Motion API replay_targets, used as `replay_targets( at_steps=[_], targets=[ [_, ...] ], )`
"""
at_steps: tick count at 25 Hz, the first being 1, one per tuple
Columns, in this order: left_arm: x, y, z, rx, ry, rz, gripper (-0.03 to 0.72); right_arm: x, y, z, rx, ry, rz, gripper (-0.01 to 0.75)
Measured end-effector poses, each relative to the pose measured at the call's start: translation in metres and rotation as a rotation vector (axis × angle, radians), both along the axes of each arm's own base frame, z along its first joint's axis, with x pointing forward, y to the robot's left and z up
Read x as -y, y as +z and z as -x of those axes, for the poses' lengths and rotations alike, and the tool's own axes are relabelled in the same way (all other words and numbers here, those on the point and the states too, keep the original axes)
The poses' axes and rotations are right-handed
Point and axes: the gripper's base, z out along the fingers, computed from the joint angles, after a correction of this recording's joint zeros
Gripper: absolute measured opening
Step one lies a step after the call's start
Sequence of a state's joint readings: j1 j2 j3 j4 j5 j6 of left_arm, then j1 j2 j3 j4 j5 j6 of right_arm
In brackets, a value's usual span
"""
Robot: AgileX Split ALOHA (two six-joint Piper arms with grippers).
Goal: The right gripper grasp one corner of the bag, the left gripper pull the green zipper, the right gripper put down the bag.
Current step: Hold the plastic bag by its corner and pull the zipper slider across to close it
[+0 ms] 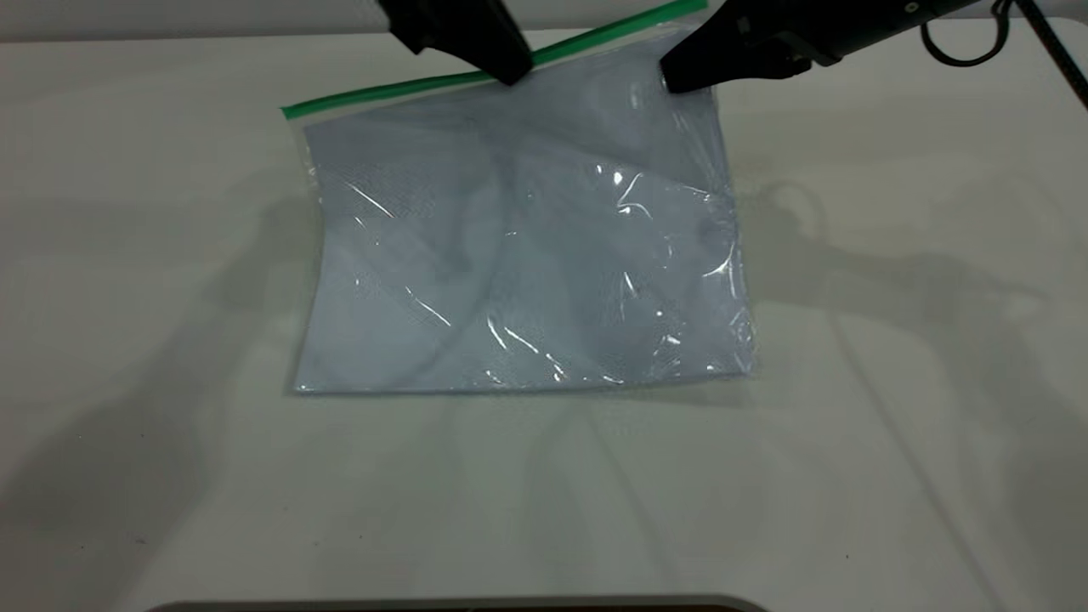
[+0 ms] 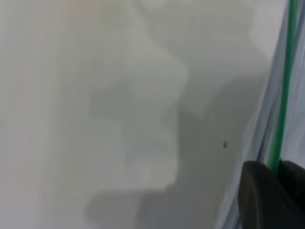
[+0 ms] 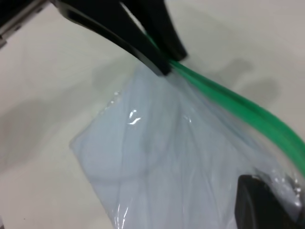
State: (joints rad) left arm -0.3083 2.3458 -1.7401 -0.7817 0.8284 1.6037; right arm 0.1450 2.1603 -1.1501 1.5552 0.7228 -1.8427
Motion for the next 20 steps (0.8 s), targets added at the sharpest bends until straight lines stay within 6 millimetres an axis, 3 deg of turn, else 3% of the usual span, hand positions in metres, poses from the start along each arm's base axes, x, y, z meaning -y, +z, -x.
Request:
replay_targets(
  at_steps=[20],
  targets=[
    [-0.072,-0.012,-0.009,-0.178,0.204,-0.253,0.069,0.030,-0.004,-0.009,-0.026,-0.119,0.046,0.035]
  ],
)
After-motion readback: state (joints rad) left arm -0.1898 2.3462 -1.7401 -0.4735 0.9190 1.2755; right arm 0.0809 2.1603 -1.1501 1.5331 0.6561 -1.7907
